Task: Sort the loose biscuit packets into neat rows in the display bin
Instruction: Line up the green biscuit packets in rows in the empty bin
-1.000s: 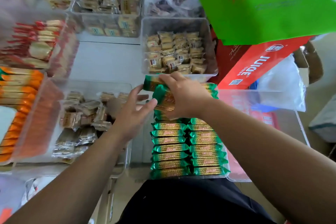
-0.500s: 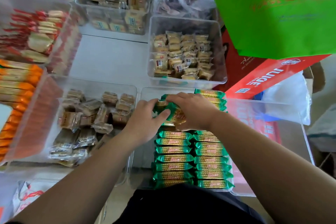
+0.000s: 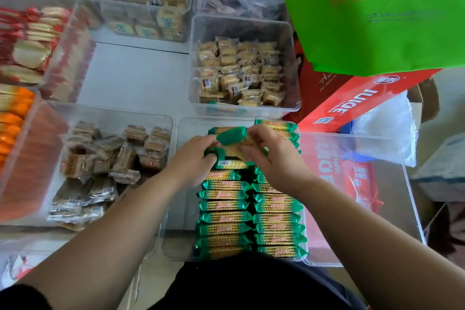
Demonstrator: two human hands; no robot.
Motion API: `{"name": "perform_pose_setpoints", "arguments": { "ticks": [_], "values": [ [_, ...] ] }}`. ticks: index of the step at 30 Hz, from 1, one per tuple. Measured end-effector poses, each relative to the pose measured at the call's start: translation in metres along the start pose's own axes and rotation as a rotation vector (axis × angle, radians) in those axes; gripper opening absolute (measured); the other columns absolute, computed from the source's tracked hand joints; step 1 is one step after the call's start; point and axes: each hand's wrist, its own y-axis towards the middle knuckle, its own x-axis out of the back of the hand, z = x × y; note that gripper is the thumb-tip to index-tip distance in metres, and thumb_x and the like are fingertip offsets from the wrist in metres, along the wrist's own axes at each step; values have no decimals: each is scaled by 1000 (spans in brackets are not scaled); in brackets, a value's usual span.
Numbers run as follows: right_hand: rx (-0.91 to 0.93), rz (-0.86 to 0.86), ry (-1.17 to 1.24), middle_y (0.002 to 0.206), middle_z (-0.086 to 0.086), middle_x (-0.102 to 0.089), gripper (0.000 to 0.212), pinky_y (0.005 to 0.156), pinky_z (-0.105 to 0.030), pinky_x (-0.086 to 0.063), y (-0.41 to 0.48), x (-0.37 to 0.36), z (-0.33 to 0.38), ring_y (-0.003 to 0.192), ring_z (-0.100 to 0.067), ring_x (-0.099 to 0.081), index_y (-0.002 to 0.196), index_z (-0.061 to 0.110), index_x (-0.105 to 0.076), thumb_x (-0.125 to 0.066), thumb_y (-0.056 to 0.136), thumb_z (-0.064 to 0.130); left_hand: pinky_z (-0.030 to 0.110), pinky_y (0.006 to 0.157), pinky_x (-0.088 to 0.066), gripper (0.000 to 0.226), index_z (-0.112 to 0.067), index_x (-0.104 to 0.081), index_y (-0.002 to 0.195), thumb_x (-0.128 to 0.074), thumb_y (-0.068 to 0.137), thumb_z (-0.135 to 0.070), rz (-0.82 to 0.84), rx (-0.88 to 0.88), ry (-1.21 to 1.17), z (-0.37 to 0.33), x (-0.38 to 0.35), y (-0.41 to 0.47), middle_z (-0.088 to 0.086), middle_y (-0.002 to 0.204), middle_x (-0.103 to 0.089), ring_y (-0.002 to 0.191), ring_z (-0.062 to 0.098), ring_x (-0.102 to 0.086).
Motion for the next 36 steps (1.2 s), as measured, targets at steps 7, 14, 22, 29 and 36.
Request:
{"name": "perform_pose_setpoints", "arguments": {
  "ticks": [7,14,22,29,36],
  "values": [
    [-53,-126,-84,116,2,-63,31,84,-32,-47,13,18,-5,99,-18,-57,130,19,-58,-59,99,18,40,89,-50,38,-37,-74,109,-54,95,-66,-29,-52,-81,2,-5,4,-13,108,-67,102,10,-63],
    [39,-112,-173,118,-3,-67,35,78,-35,-50,40,5,10,99,-26,-63,130,20,-60,-62,95,19,32,81,-50,44,-33,-68,107,-54,90,-71,-38,-81,-146,-6,-7,-8,-19,94,-67,90,0,-64],
    [76,180,-417,119,1,-71,30,96,-42,-49,62,-11,6,110,-24,-60,128,32,-66,-56,100,27,33,77,-52,55,-28,-74,109,-59,80,-72,-188,-124,-97,3,-5,-18,-13,103,-72,93,3,-64],
    [121,168,-241,121,5,-66,46,102,-48,-42,43,-10,-13,116,-20,-55,123,27,-69,-42,99,55,42,93,-55,42,-37,-71,109,-74,78,-65,-109,-137,-172,7,-9,-28,-23,114,-69,108,0,-62],
    [278,115,-365,102,6,-71,30,90,-51,-49,15,2,-33,101,-22,-62,111,25,-76,-77,81,31,43,89,-57,54,-33,-59,109,-60,73,-73,-78,-43,-426,10,-7,-20,-9,115,-67,109,12,-66]
  ]
}}
